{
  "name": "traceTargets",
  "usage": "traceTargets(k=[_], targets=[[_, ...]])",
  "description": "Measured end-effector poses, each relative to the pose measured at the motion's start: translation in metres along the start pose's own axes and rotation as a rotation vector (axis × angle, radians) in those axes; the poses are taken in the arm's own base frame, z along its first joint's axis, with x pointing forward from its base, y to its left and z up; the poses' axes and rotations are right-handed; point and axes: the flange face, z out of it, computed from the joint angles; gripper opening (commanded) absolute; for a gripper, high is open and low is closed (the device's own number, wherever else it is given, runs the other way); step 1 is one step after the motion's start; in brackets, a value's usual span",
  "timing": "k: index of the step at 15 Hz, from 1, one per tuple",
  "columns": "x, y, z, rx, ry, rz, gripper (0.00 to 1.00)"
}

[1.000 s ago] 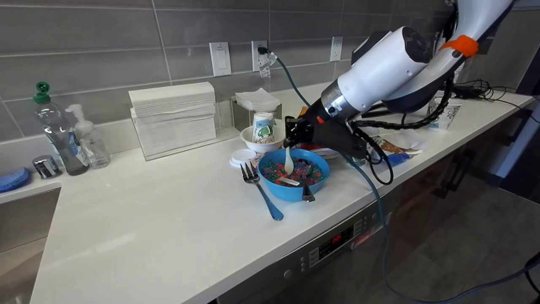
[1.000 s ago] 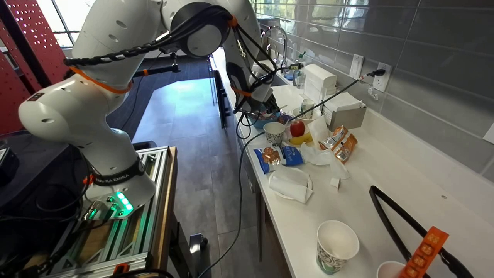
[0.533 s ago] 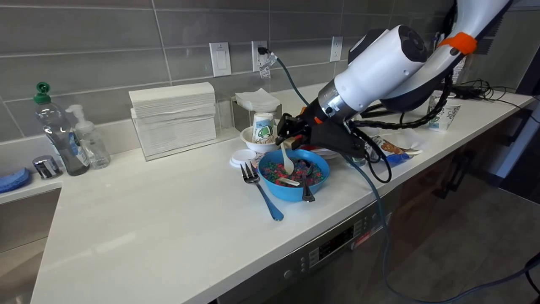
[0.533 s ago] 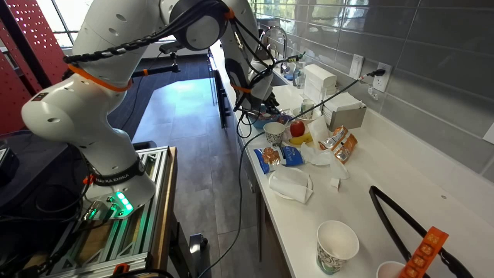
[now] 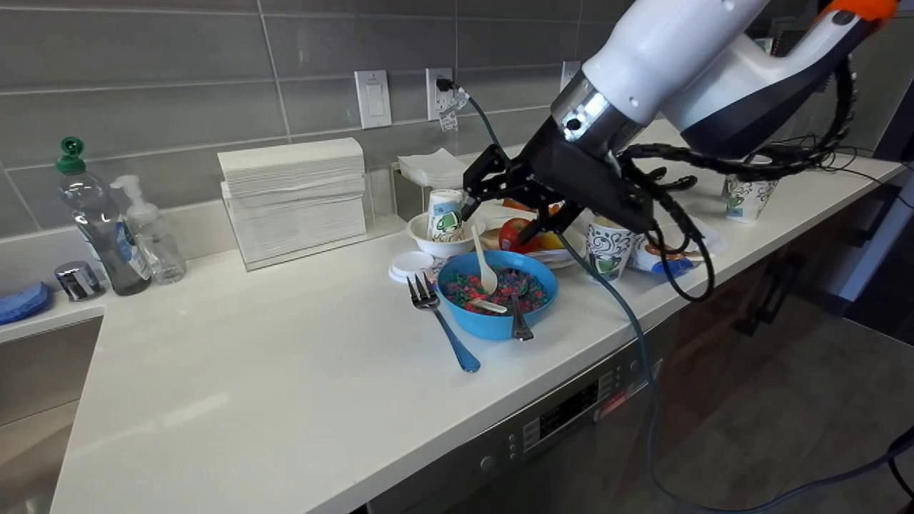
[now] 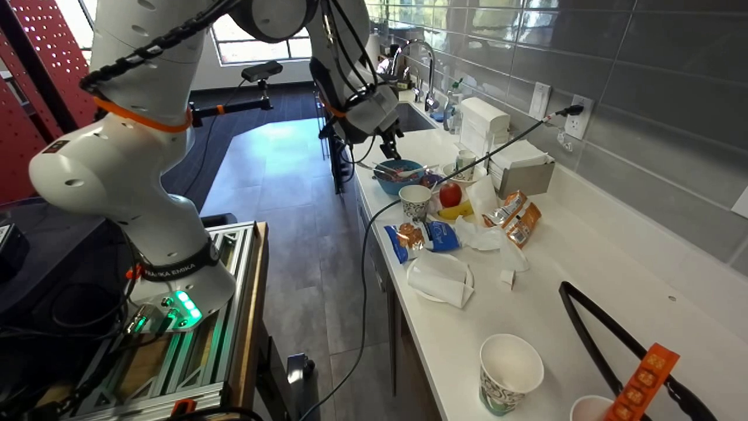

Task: Place some cereal from the blue bowl into the white bowl.

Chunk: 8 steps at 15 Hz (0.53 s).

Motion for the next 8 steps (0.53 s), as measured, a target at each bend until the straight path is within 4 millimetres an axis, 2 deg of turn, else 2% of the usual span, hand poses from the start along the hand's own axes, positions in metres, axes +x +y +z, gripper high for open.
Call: traceTargets(k=[4,5,6,8], targets=[[-0.058,0.0,-0.038,-0.158,-0.108,-0.006,1.0],[-0.066,0.0,-0.049,-0.219,-0.114,0.005,1.0],[-0.069,-0.005,-0.055,-0.221,-0.125,0.008,1.0],[-0.063,-0.005,-0.051,-0.201,-0.118,0.012,1.0]])
